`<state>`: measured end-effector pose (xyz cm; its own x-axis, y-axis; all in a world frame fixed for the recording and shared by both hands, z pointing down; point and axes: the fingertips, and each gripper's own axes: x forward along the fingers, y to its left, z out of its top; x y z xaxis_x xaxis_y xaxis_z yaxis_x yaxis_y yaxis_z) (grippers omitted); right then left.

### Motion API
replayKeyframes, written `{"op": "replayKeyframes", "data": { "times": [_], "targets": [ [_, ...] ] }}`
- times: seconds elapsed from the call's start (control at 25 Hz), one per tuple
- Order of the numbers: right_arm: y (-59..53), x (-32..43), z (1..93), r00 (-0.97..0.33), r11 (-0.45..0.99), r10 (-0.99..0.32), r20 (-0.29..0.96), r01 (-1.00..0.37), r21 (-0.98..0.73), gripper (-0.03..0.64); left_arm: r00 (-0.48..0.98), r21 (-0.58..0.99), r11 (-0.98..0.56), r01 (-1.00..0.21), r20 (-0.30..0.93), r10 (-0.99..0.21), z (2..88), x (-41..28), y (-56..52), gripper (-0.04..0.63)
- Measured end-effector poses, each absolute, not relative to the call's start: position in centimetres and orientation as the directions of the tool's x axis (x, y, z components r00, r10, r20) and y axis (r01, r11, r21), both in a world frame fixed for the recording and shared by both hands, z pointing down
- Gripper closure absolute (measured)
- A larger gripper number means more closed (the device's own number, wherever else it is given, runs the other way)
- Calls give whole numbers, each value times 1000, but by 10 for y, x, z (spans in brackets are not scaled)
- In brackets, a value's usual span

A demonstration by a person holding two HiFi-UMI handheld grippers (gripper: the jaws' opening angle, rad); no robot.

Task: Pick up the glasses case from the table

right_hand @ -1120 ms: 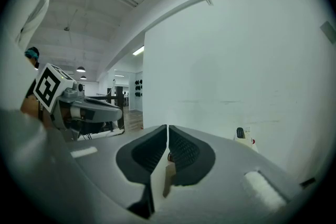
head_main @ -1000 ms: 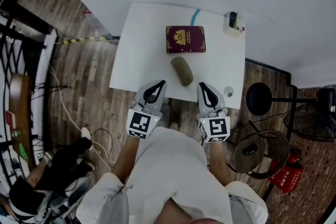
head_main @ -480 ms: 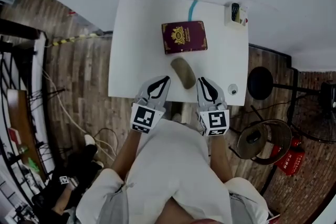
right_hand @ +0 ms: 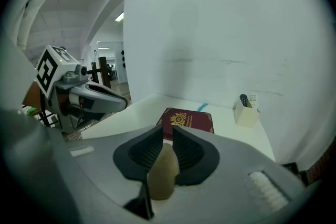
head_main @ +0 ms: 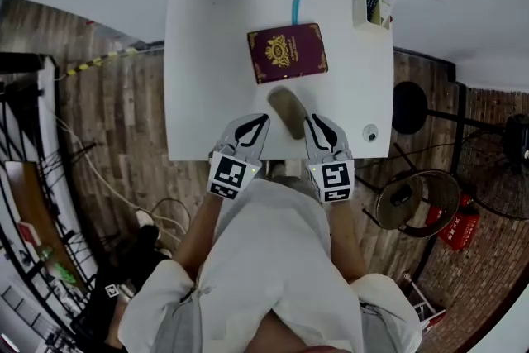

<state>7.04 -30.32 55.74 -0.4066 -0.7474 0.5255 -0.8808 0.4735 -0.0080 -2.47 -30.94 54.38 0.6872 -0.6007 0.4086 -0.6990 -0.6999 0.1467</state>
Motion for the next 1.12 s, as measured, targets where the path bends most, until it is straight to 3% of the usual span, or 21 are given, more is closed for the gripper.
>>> {"op": "replayKeyframes", "data": {
  "times": [0.36, 1.12],
  "targets": [
    [-314, 57, 606, -389, 510, -668, 634, -860, 10, 509, 714, 196, -725, -660, 464, -525, 584, -26, -328, 577],
    [-307, 48, 689, -352, 635, -472, 808, -772, 35, 301, 727, 254, -735, -629, 529, -439, 630, -11, -330, 577]
  ]
}}
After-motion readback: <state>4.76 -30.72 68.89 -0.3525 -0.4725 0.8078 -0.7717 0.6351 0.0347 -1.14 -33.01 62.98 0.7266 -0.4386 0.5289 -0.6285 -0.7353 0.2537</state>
